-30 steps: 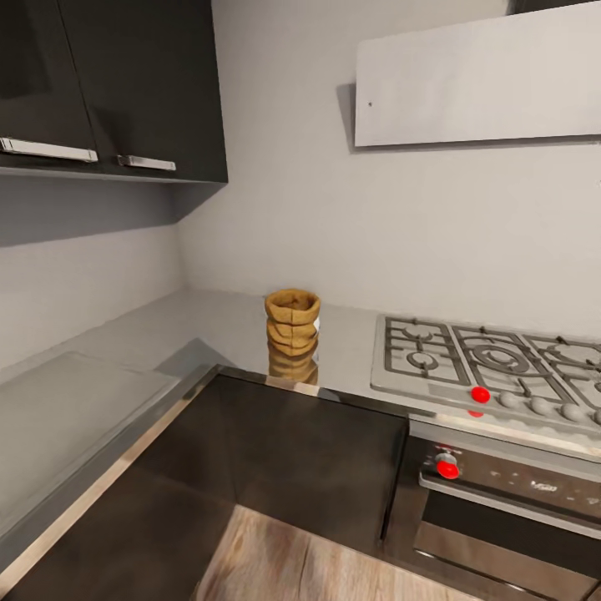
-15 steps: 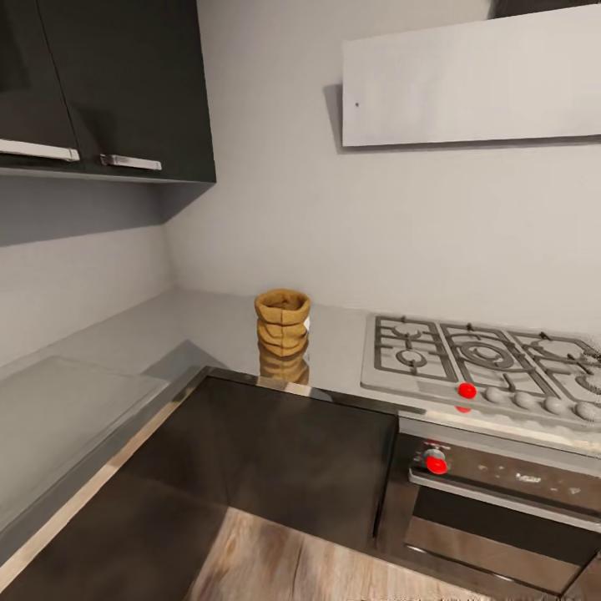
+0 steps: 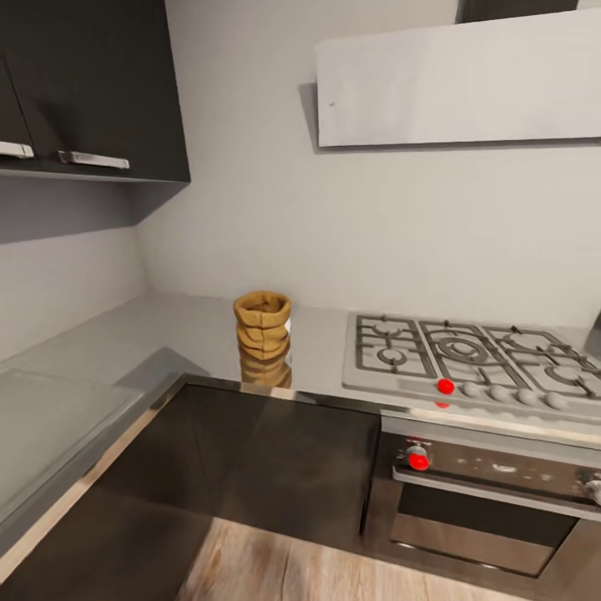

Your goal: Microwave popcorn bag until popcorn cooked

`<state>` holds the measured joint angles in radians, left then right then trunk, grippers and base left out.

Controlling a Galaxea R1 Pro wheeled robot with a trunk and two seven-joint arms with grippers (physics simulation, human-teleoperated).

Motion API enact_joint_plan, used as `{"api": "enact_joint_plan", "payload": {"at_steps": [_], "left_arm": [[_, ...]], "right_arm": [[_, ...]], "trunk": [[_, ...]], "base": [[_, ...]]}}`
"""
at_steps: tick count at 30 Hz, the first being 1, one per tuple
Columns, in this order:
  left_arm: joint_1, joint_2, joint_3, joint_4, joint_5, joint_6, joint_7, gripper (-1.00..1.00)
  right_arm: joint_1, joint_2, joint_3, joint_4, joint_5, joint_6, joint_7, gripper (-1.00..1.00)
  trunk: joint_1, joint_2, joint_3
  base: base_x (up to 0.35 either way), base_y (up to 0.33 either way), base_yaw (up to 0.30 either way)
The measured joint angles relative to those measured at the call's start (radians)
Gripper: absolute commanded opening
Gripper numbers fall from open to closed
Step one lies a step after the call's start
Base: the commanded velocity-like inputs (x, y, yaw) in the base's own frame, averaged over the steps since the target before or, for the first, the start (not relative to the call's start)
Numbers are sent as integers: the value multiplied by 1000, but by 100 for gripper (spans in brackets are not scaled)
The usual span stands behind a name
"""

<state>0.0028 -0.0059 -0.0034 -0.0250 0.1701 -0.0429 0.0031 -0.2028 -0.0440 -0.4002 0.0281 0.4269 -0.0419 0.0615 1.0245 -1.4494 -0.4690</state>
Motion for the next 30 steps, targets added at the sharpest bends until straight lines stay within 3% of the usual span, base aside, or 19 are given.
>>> {"api": "enact_joint_plan", "payload": {"at_steps": [8, 22, 25, 26, 30], "left_arm": [[0, 0, -2, 0, -3, 0, 0, 100], [0, -3, 10, 0, 11, 0, 8, 100], [0, -5, 11, 0, 13, 0, 33, 100], [0, -6, 11, -1, 13, -1, 67, 100], [0, -6, 11, -1, 11, -2, 97, 100]], "right_arm": [[0, 0, 1, 0, 1, -2, 0, 100], [0, -4, 1, 0, 6, -1, 1, 100], [0, -5, 2, 0, 6, -2, 0, 100], [0, -6, 2, 0, 6, -3, 0, 100], [0, -2, 2, 0, 7, -4, 0, 100]], "trunk": [[0, 0, 0], [0, 0, 0], [0, 0, 0], [0, 0, 0], [-15, 28, 12]], "base": [[180, 101, -1], [11, 2, 0], [0, 0, 0], [0, 0, 0], [0, 0, 0]]}}
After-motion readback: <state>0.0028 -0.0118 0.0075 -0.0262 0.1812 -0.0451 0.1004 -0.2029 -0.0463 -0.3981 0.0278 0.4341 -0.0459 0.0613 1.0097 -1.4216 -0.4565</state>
